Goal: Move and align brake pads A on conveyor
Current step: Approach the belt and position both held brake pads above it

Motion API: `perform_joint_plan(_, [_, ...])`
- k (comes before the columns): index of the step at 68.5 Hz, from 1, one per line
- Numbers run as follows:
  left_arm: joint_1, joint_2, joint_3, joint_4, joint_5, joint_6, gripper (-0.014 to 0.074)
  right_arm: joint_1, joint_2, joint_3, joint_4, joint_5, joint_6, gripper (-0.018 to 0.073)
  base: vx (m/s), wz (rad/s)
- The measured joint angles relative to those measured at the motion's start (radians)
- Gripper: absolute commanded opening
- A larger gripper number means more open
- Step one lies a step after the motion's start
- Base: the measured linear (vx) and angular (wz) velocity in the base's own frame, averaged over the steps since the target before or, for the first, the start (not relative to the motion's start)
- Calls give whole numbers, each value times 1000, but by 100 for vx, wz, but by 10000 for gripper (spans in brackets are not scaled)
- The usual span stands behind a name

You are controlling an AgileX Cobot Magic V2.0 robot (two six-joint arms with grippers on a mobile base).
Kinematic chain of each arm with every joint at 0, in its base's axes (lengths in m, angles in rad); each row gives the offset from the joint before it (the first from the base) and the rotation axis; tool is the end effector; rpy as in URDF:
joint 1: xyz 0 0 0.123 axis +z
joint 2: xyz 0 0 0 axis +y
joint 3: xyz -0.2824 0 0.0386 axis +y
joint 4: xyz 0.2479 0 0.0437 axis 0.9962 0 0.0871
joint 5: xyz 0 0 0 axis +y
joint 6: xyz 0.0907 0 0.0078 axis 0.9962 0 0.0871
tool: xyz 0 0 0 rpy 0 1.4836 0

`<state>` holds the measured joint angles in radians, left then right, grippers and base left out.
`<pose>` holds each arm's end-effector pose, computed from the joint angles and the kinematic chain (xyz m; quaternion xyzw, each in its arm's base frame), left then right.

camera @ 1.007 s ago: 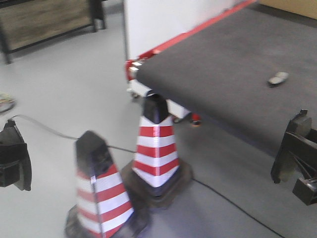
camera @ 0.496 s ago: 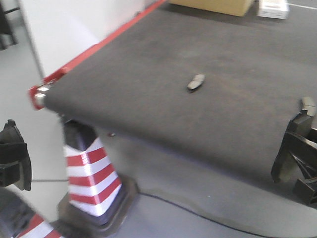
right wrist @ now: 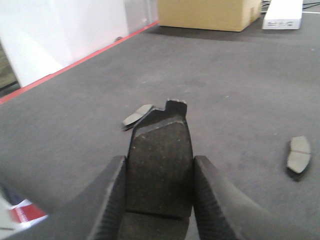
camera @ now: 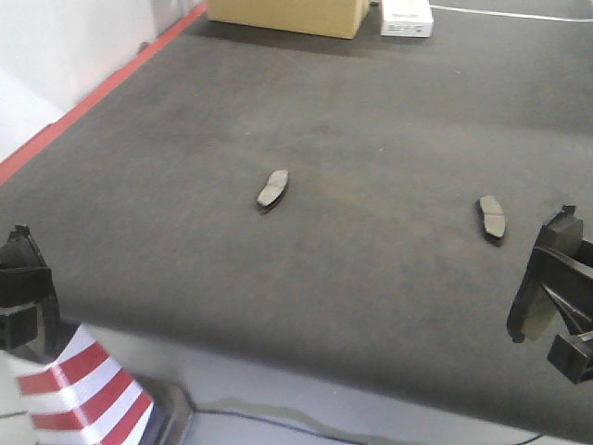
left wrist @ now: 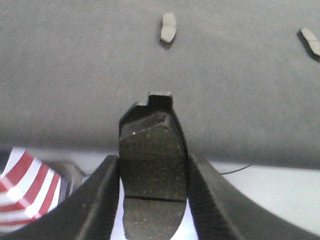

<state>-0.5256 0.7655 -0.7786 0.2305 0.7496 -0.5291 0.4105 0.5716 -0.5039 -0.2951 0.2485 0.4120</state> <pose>0.1306 -0.0593 0.3399 0.0390 0.8898 -0.1293 0.4358 0.1147 0.0428 0.3152 -0.0886 0.7748 0.1387 0.6104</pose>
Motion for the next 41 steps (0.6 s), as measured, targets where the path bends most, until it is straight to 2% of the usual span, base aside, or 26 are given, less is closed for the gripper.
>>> perform_joint_plan(41, [0,0,0,0,0,0,56,0,0,0,0,0,0,24,19,-28])
